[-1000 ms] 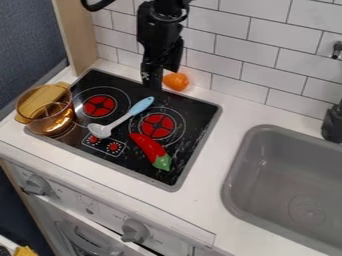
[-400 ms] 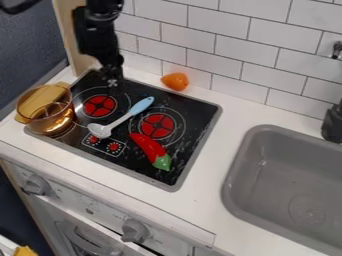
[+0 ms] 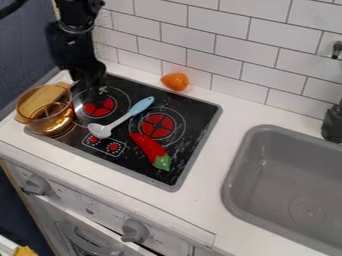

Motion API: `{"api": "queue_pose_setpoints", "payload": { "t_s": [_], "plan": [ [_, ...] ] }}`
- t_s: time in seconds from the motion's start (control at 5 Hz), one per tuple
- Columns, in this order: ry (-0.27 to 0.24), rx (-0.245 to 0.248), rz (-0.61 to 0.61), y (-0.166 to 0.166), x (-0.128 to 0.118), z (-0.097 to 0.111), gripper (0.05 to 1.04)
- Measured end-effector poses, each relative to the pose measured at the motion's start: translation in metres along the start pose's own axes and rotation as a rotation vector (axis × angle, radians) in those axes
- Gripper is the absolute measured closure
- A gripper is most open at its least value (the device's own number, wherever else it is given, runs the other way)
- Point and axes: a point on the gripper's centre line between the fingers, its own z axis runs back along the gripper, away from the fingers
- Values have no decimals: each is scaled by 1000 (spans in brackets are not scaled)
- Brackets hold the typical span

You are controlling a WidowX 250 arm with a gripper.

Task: Moved the brown pot to the top of the right heater

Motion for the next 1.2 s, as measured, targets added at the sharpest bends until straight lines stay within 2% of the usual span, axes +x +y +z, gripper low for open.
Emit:
{"api": "queue_pose_setpoints", "payload": {
  "t_s": [0.2,0.6,0.8,1.0,1.2],
  "plan": [
    [-60,13,129,-22,12,-19,83],
    [-128,53,229,-37,28,-38,83],
    [-165,120,236,-31,28,-54,83],
    [-193,183,219,-27,23,-68,133],
    [-188,211,175,-29,18,-70,421]
  ]
}}
